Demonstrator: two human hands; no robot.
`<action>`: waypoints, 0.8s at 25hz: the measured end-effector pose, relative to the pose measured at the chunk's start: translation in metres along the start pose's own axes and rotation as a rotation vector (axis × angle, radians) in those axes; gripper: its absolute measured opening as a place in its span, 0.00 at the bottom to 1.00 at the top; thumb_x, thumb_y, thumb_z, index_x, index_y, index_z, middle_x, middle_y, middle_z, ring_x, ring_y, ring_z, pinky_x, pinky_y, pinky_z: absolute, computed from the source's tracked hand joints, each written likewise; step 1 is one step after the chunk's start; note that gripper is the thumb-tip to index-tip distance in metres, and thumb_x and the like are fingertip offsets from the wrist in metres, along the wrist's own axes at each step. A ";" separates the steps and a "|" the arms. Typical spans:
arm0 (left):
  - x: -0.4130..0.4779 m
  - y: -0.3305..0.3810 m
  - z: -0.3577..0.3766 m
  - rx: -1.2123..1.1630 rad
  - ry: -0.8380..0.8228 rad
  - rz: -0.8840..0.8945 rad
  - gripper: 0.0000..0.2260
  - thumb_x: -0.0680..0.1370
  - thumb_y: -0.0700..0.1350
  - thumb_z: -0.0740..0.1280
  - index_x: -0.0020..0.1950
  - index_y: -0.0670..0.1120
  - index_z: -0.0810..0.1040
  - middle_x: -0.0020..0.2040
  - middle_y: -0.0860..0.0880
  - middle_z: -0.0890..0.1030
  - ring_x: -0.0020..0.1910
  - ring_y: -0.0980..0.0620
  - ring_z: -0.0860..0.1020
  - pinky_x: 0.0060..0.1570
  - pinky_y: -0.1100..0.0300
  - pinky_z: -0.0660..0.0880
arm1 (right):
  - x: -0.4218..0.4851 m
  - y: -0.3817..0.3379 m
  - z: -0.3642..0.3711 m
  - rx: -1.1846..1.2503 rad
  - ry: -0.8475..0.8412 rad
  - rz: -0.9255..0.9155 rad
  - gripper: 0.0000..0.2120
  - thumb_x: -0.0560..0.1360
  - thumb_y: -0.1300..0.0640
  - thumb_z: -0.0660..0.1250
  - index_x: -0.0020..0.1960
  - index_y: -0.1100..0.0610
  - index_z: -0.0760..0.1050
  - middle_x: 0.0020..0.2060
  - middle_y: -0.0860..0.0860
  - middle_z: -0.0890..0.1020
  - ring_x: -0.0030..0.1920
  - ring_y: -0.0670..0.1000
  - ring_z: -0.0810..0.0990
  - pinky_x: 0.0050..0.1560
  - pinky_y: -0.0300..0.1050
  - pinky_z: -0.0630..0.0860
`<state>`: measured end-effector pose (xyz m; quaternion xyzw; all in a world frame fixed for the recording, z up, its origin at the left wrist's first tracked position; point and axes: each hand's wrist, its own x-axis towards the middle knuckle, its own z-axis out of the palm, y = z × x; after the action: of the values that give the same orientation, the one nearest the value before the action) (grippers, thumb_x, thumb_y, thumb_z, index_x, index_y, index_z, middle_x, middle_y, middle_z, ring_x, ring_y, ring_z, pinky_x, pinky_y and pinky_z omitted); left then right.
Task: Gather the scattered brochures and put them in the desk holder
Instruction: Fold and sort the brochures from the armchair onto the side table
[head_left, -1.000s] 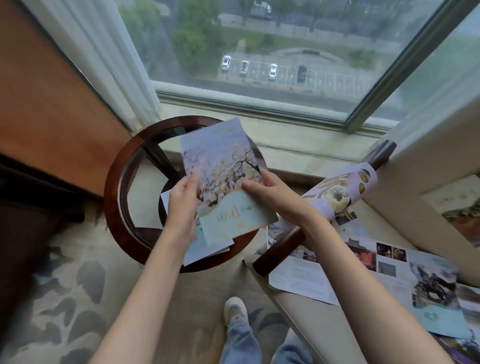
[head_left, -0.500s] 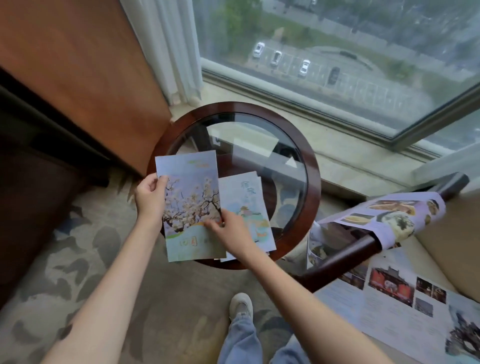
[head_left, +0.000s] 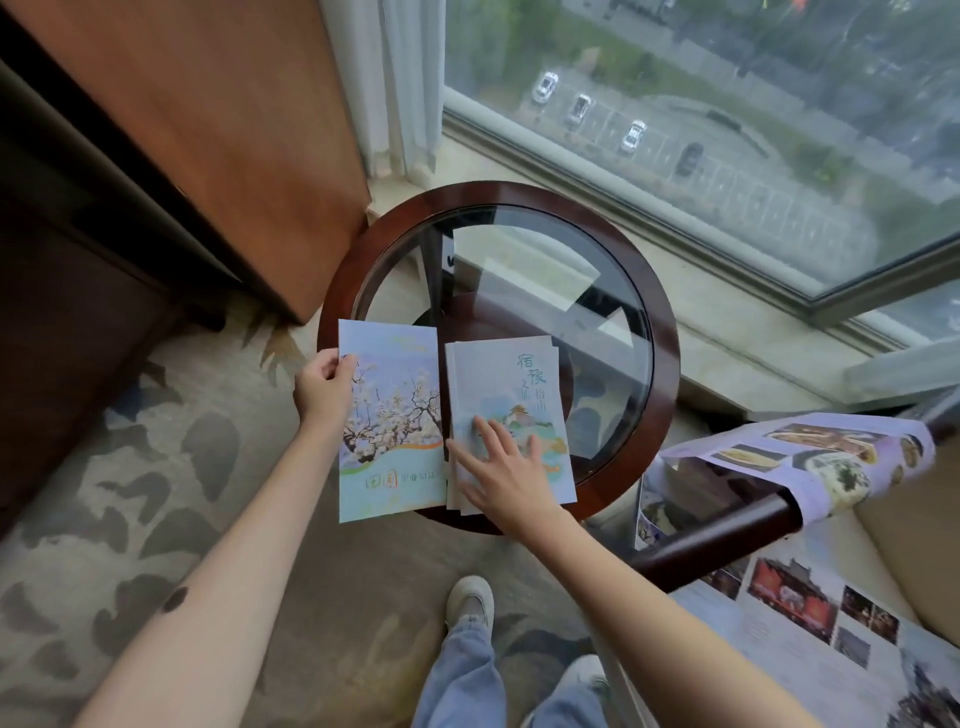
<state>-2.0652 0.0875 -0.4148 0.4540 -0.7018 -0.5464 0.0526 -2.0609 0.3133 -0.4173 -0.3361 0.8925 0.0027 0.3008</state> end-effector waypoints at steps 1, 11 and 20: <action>0.000 0.000 0.002 0.003 0.010 -0.007 0.05 0.77 0.40 0.62 0.45 0.43 0.77 0.42 0.46 0.78 0.42 0.49 0.74 0.43 0.57 0.69 | 0.001 -0.003 0.002 -0.016 -0.001 0.010 0.25 0.79 0.49 0.56 0.74 0.46 0.52 0.76 0.55 0.49 0.76 0.55 0.48 0.68 0.69 0.53; -0.003 -0.004 0.028 0.017 0.053 -0.041 0.06 0.78 0.41 0.60 0.42 0.42 0.73 0.31 0.50 0.68 0.30 0.55 0.63 0.31 0.62 0.59 | 0.005 0.014 -0.003 0.088 0.101 0.285 0.26 0.76 0.43 0.60 0.69 0.51 0.59 0.75 0.58 0.50 0.75 0.60 0.48 0.66 0.72 0.57; -0.002 -0.019 0.033 0.015 0.067 -0.165 0.15 0.77 0.40 0.60 0.31 0.46 0.63 0.29 0.49 0.61 0.28 0.53 0.57 0.25 0.64 0.55 | 0.012 -0.012 0.014 0.185 0.118 0.419 0.49 0.71 0.35 0.61 0.76 0.60 0.38 0.75 0.63 0.40 0.75 0.64 0.40 0.68 0.72 0.49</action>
<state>-2.0715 0.1128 -0.4425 0.5285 -0.6641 -0.5281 0.0275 -2.0533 0.2993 -0.4332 -0.1139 0.9552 -0.0364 0.2706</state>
